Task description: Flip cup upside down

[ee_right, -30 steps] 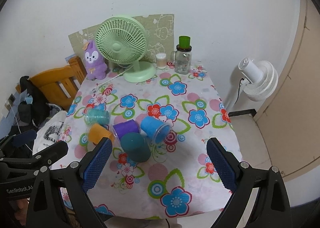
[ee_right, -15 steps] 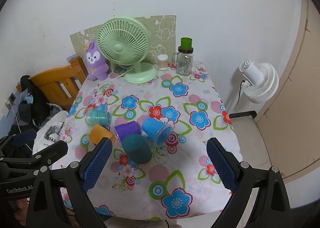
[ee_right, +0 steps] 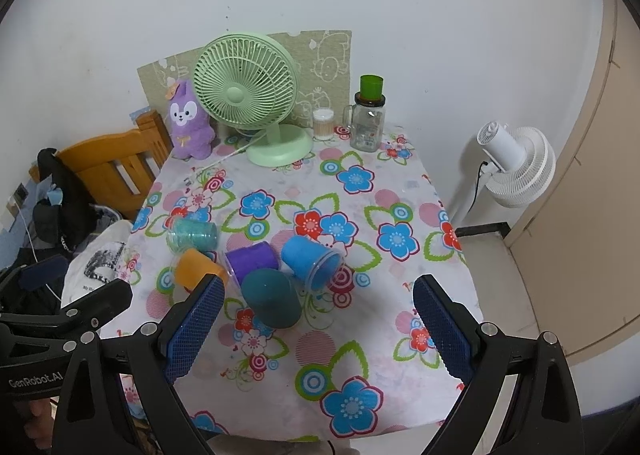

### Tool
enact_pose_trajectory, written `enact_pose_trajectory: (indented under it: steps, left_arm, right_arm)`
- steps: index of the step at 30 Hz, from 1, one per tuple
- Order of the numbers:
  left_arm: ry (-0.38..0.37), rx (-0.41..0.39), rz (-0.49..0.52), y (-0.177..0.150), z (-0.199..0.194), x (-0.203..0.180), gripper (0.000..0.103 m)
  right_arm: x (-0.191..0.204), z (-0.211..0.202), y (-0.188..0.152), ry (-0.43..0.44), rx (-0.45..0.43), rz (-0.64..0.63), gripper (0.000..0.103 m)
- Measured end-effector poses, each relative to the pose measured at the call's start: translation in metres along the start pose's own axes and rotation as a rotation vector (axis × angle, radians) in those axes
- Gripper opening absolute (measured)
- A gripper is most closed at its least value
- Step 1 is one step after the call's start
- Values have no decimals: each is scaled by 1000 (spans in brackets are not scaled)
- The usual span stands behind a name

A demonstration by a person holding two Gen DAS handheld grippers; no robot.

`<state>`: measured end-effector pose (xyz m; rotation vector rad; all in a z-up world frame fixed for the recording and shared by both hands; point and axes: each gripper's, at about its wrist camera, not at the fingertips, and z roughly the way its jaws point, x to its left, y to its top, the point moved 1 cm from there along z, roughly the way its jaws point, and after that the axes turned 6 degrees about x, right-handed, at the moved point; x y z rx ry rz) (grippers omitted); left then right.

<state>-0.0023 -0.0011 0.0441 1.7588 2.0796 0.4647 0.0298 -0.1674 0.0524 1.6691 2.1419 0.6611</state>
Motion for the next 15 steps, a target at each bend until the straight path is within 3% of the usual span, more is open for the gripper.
enact_pose_trajectory:
  steps: [15]
  left_arm:
    - [0, 2, 1, 1, 2, 0, 103]
  right_arm:
    - [0, 1, 0, 0, 1, 0, 97]
